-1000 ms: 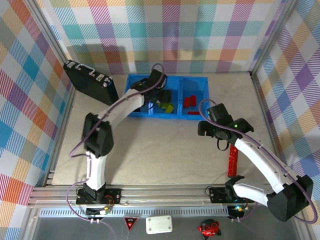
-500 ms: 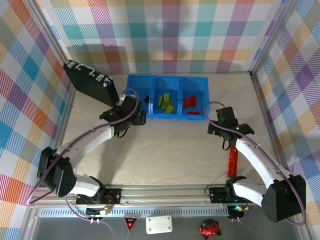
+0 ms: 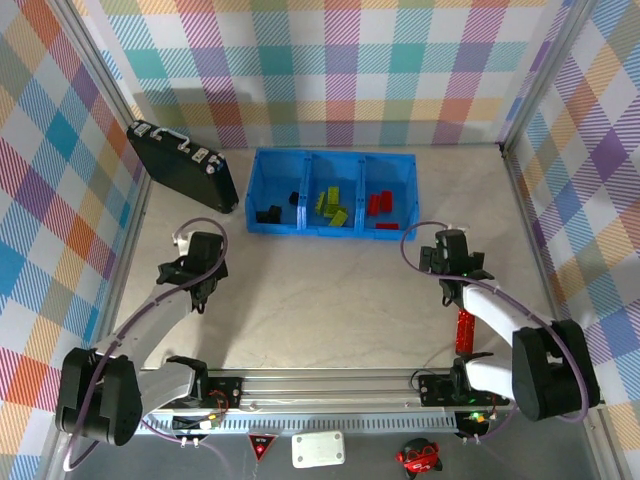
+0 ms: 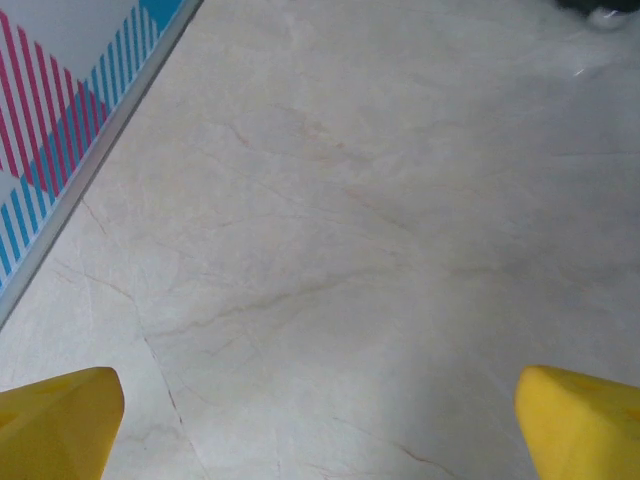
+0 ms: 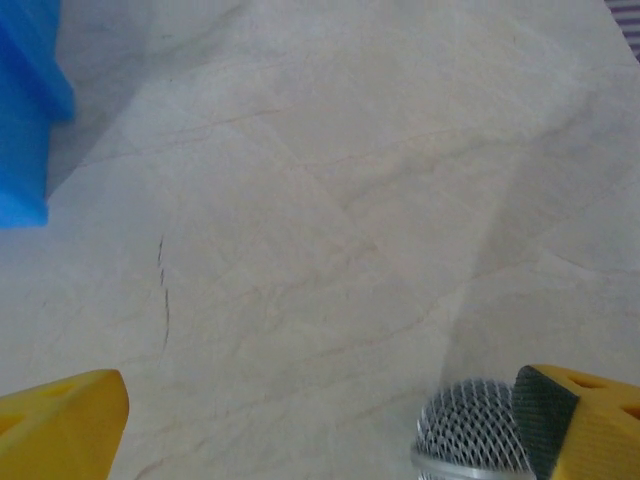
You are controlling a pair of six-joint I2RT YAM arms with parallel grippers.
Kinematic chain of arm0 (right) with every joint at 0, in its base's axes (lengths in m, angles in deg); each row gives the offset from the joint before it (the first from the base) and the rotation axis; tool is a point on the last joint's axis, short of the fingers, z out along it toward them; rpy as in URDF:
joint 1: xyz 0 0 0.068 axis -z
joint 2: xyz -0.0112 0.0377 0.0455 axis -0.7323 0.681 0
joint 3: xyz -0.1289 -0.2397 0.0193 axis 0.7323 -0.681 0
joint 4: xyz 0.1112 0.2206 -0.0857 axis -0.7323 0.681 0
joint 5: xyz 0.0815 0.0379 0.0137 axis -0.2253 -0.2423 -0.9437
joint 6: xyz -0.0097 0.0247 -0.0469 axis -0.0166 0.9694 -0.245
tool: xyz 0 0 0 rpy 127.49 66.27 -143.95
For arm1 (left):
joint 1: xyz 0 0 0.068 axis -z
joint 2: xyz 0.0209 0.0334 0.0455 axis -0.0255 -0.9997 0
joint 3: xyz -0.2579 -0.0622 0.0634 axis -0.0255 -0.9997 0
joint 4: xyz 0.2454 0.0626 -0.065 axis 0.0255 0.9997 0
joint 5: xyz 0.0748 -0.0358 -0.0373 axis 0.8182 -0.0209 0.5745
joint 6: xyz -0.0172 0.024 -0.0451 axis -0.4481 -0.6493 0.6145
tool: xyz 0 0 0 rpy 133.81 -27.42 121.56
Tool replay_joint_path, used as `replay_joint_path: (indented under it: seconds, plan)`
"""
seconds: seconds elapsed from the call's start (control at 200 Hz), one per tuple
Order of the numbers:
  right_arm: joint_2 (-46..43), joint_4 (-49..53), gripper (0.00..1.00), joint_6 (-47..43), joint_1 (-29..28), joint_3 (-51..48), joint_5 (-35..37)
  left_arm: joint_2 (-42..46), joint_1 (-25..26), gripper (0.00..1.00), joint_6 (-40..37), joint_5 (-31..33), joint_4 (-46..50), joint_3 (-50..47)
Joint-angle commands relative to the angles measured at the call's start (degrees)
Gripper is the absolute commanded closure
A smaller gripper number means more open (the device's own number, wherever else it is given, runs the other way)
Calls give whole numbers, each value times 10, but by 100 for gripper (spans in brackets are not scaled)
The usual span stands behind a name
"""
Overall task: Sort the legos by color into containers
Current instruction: Reset both arms
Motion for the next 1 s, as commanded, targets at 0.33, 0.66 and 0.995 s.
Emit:
replay_joint_path:
  seconds: [0.33, 0.66, 0.995]
  plan:
    - [80, -387, 1, -74, 35, -54, -77, -118, -26, 0, -135, -103, -597, -140]
    - [180, -533, 1, -97, 77, -80, -227, -268, -31, 0, -174, -204, -724, -121]
    - [173, -467, 1, -69, 83, -53, -188, -272, -62, 0, -158, -261, -664, -87]
